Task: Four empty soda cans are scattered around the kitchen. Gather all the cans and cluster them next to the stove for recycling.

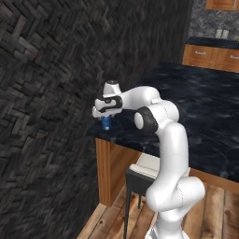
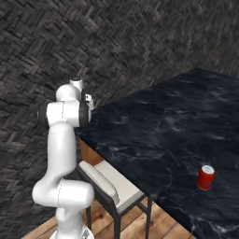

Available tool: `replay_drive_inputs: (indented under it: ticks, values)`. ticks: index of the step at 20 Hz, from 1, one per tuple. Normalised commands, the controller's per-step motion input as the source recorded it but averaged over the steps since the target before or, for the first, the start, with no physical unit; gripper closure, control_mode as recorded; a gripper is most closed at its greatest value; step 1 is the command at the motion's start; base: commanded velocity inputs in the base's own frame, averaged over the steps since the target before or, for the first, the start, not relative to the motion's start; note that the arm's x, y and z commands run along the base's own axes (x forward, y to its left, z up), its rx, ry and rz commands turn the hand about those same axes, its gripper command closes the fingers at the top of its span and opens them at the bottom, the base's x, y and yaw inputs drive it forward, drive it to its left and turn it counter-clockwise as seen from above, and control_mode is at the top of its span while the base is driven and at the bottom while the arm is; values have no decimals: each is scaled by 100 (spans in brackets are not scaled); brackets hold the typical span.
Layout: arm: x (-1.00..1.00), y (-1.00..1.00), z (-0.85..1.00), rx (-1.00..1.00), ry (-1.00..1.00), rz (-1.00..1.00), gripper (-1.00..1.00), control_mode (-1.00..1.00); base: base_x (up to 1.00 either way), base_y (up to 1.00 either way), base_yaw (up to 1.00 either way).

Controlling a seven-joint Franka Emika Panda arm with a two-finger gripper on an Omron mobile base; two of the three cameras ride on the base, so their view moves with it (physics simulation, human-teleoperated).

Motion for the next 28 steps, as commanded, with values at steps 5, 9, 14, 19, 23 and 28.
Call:
replay_drive_inputs:
  ticks: [5,9,14,19,23,28]
  values:
    - [2,1,-8,0,2,0,-100,-100,0,0,0]
    - [1,0,-8,0,0,0,-100,-100,0,0,0]
    - [3,0,-12,-1,0,0,100,-100,0,0,0]
    - [9,0,-15,0,1,0,100,-100,0,0,0]
    - [6,0,-12,0,1,0,100,-100,0,0,0]
    - [-17,-7,5,0,2,-2,100,-100,0,0,0]
